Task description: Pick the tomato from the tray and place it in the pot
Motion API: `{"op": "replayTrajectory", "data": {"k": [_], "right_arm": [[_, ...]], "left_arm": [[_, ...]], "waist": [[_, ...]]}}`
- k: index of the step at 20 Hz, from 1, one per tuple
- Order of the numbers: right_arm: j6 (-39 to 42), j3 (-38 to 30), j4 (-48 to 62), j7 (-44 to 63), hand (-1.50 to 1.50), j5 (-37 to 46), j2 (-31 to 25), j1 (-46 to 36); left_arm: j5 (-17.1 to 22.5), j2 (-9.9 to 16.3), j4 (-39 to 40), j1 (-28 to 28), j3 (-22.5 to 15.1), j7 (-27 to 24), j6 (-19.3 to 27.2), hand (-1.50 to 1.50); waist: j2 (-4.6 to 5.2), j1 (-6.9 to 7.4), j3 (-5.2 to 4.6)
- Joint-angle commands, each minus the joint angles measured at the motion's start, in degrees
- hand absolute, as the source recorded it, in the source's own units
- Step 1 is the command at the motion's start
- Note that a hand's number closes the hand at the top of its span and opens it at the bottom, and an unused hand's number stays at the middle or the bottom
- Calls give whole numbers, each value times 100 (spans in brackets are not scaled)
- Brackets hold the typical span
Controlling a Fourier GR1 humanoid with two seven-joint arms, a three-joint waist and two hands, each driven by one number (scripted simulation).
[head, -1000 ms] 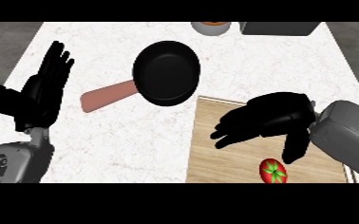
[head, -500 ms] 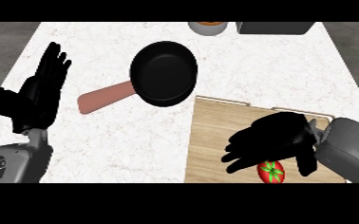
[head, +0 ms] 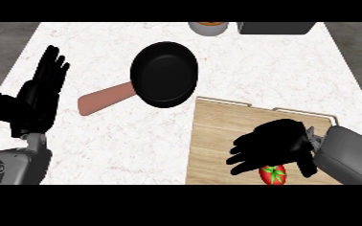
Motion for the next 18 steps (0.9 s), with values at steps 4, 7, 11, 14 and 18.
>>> {"op": "replayTrajectory", "data": {"k": [4, 7, 11, 14, 18], "right_arm": [[275, -254, -193, -596, -150, 440, -287, 453], [462, -252, 432, -433, -150, 569, 526, 199], [235, -410, 65, -406, -150, 966, 331, 698], [-195, -412, 758, -742, -150, 1360, 307, 776], [-27, -337, 1166, -372, -150, 1600, 1203, 731]], "left_arm": [[-148, -246, 115, -6, 12, -158, 6, 0], [3, -89, 344, 129, 280, -486, -316, 0], [-202, -187, 18, -143, 109, 200, -101, 0], [-207, -214, 40, -116, 142, 77, -201, 0], [-137, -194, 128, 52, 272, -129, -410, 0]], "waist": [[-10, -48, -2], [7, 27, -3], [-10, -32, 0], [-2, -17, 1], [8, 10, -1]]}}
